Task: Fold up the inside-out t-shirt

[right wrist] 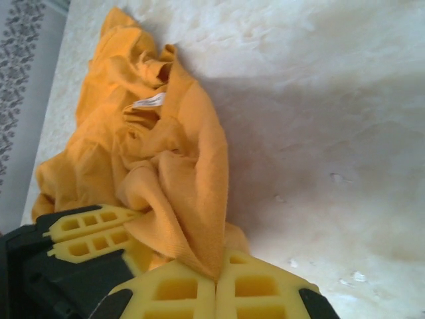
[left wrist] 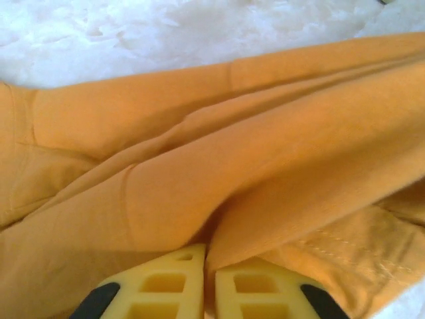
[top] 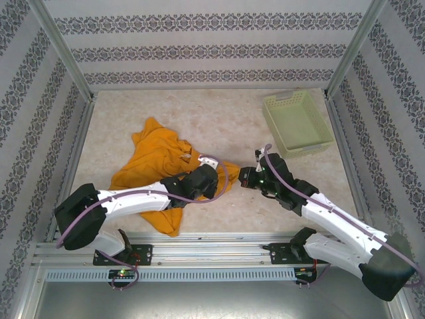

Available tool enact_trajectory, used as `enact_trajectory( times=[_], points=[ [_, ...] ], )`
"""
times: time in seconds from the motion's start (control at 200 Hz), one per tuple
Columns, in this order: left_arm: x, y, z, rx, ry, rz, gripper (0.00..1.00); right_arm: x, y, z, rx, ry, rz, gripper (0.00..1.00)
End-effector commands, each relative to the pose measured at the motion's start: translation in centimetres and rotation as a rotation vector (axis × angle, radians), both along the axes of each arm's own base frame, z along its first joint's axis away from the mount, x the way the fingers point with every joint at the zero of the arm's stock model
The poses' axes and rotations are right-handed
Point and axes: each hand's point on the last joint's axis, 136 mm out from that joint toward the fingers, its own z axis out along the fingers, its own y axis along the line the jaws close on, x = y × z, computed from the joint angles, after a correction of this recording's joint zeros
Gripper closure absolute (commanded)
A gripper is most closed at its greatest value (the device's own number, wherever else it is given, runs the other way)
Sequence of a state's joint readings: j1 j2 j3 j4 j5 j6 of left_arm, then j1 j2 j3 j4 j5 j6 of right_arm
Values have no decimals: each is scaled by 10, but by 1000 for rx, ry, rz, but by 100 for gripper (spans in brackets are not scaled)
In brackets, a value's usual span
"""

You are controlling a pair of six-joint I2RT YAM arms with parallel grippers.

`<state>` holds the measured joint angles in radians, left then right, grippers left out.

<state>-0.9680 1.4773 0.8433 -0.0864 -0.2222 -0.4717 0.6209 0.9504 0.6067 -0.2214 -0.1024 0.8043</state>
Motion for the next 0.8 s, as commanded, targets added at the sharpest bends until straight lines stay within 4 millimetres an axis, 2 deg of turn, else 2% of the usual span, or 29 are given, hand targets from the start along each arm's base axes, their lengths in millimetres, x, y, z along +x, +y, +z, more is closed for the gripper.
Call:
enact_trajectory(
  times=[0.0, 0.125, 0.295, 0.385, 0.44, 0.48, 0.57, 0.659, 0.794],
  points=[
    [-12, -9, -5, -42, 7, -92, 100, 7, -16, -3, -43, 9, -41, 100],
    [-26, -20, -13, -69, 44, -194, 100, 18, -21, -18, -48, 52, -47, 100],
    [-32, -30, -22, -69, 86, -246, 100, 27, -34, -57, -131, 174, -75, 99],
    [-31, -36, -34, -36, 124, -255, 100, 31, -46, -74, -216, 204, -104, 93],
    [-27, -38, -41, -14, 142, -238, 100, 32, -51, -81, -251, 213, -115, 83],
    [-25, -38, -45, -1, 155, -222, 100, 31, -52, -83, -258, 215, -112, 75],
    [-22, -42, -48, -3, 171, -207, 100, 25, -47, -82, -241, 189, -95, 66],
    [-19, -46, -45, -28, 172, -193, 100, 12, -40, -74, -211, 135, -81, 63],
    [-14, -44, -40, -43, 162, -173, 100, -11, -17, -64, -182, 54, -10, 60]
  ],
)
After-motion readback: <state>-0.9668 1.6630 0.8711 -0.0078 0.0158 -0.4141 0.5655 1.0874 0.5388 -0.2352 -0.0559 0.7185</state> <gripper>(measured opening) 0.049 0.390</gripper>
